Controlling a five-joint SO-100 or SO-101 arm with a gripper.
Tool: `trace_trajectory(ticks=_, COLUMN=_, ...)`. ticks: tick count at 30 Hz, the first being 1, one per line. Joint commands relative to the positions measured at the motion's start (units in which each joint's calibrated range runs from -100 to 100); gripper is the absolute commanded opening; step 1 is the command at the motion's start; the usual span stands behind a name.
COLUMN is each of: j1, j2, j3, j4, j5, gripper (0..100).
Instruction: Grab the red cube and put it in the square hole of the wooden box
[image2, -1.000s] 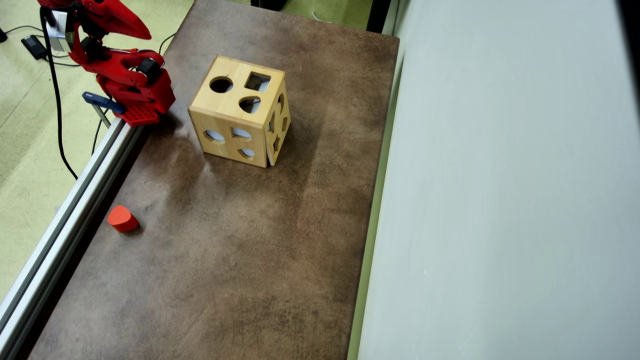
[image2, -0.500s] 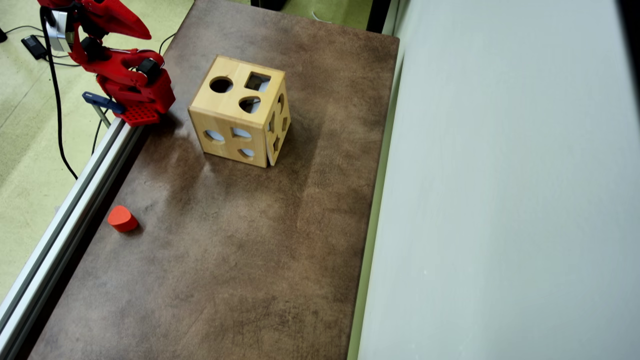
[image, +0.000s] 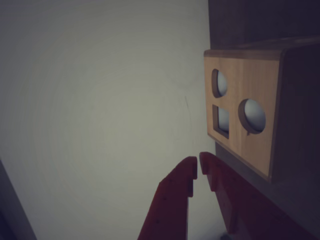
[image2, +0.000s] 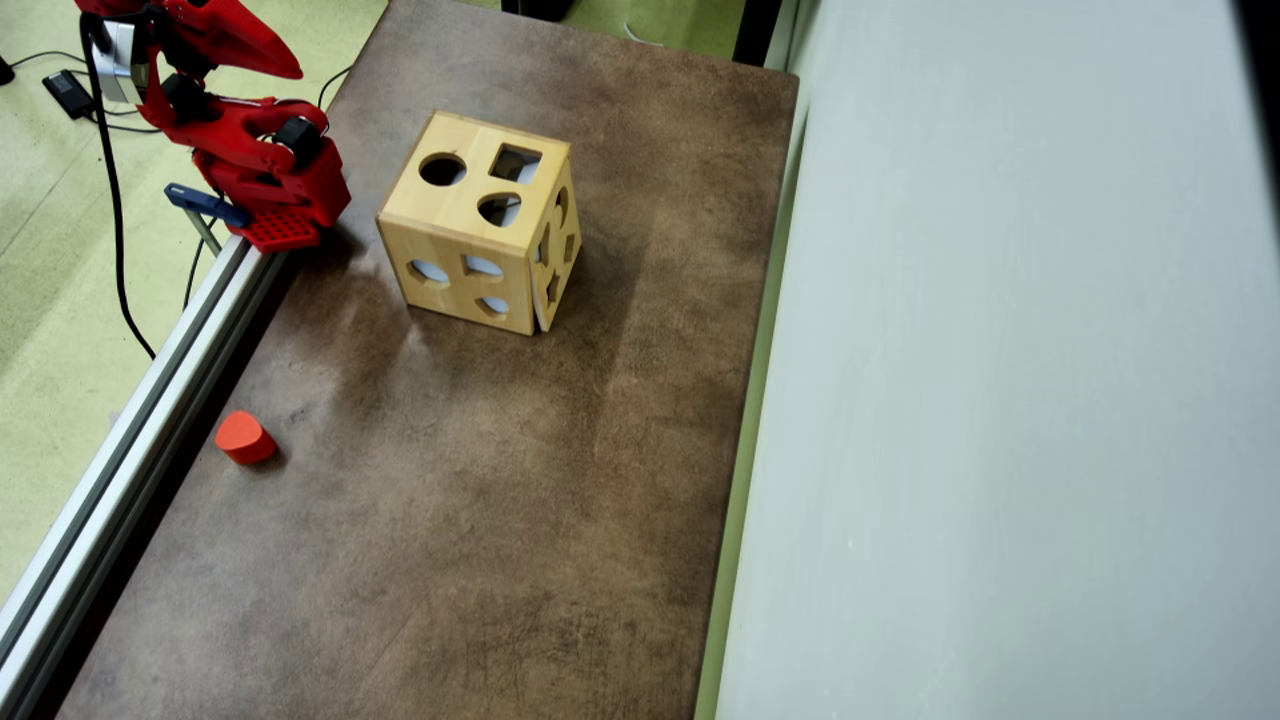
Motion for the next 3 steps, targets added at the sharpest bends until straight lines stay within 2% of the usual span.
trace_trajectory(ticks=1, j1=0.25, j2=0.18, j3=0.12, j4=0.01, j5=0.15, gripper=2)
trace_trajectory(ticks=3, j1=0.25, j2=0.18, j3=0.12, j4=0.01, j5=0.15, gripper=2)
